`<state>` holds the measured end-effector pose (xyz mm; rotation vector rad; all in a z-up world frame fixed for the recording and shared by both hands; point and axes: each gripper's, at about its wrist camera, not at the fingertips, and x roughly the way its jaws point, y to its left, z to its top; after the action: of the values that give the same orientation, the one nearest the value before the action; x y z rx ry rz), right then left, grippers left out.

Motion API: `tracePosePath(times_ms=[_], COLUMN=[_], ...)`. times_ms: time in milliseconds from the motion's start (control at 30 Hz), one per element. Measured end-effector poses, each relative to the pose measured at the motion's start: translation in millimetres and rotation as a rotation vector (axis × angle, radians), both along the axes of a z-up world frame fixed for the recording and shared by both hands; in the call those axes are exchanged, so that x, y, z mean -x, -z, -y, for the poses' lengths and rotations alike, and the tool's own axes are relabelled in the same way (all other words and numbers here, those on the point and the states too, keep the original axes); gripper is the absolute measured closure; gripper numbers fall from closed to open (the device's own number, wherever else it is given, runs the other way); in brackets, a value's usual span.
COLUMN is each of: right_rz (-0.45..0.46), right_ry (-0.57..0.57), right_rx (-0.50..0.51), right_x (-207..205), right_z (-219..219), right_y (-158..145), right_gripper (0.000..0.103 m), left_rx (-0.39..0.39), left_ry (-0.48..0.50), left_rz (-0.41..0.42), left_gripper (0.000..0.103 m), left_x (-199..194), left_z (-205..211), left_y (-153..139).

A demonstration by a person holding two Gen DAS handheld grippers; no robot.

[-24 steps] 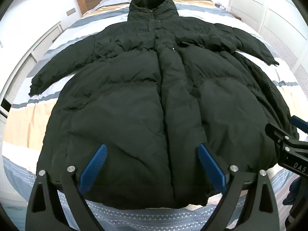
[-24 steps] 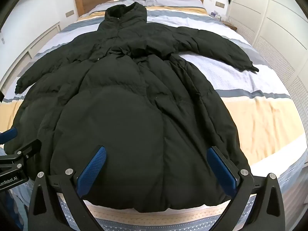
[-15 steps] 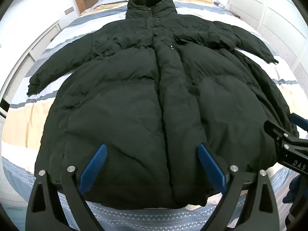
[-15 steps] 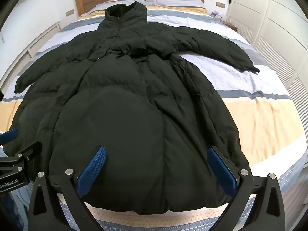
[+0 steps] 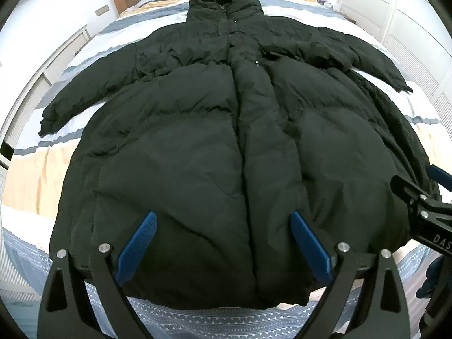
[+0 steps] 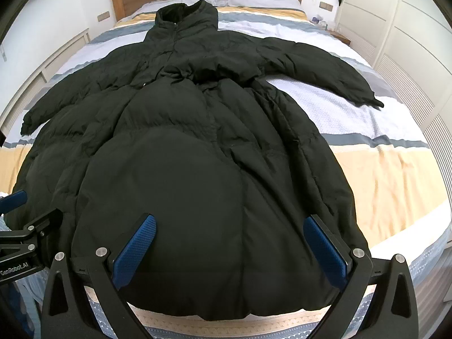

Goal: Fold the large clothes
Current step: 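Position both grippers over the coat hem, ready to grasp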

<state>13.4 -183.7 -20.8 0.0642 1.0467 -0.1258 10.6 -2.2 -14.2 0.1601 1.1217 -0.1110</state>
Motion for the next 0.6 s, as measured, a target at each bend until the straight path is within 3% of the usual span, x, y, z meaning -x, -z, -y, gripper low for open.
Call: tracePosePath(times_ms=[600], right_rz=[-0.024], right_ry=[0.015], right_rx=[0.0], right_x=[-4.2], right_z=[-1.1], right_y=[3.0], right_gripper=[0.001], left_rx=[0.007], left_ry=[0.007], left_rz=[-0.037], left_gripper=[0.006], left_x=[-10.7], left_z=[-5.9], left_y=[4.8])
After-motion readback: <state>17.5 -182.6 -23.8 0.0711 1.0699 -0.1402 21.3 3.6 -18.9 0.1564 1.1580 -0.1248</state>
